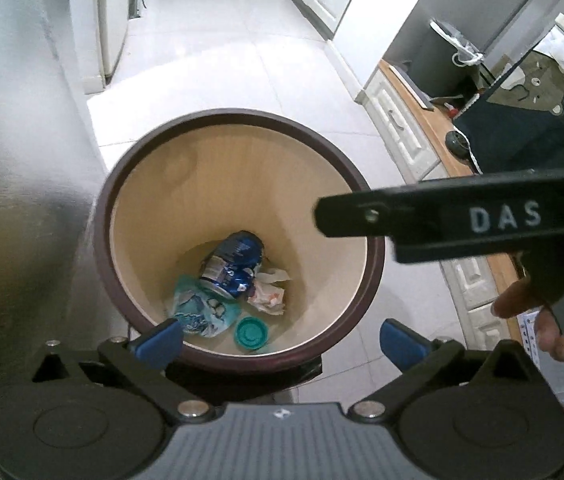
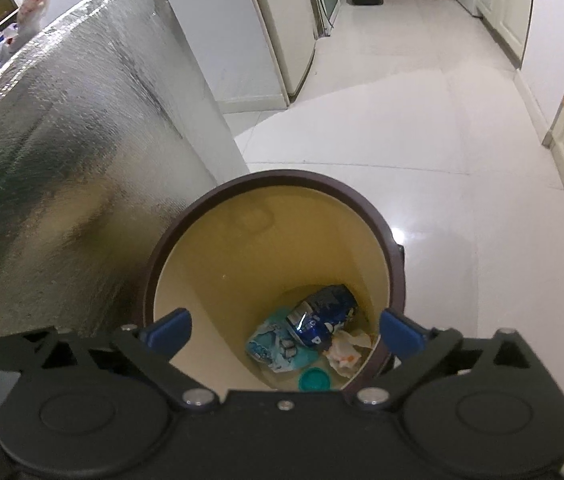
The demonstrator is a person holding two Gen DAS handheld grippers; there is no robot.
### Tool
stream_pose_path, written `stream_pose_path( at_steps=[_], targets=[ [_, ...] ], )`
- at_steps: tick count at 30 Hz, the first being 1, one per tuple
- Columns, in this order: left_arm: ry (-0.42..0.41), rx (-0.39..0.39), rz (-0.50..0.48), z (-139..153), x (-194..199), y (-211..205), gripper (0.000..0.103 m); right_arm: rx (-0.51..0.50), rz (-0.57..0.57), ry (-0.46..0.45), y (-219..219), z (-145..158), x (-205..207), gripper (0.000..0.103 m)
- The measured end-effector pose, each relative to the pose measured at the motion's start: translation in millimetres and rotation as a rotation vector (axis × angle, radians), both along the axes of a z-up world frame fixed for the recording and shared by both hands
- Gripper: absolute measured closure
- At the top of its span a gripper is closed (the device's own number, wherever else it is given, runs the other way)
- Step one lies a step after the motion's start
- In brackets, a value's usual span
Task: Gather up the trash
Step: 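Lift both tools away from the wastebasket back over the table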
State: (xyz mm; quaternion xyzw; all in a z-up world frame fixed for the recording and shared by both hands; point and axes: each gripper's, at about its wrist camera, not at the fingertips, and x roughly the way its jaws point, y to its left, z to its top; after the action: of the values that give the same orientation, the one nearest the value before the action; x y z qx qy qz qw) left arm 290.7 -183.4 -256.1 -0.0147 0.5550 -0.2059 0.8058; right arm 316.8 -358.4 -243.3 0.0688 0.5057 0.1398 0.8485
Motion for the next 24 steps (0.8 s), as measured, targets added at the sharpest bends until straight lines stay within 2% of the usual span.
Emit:
stream_pose_path(
  at_steps=[8,24],
  targets=[
    [-0.027,0.029,0.050,20,-10,16,0.000,-0.040,-0.016,-0.042,-5,21,-22,0.000],
    [-0.084,0.065,0.175,51,-28,51,0.000,-0.135,-0.092,-0.060,-7,40,-75,0.000]
  ],
)
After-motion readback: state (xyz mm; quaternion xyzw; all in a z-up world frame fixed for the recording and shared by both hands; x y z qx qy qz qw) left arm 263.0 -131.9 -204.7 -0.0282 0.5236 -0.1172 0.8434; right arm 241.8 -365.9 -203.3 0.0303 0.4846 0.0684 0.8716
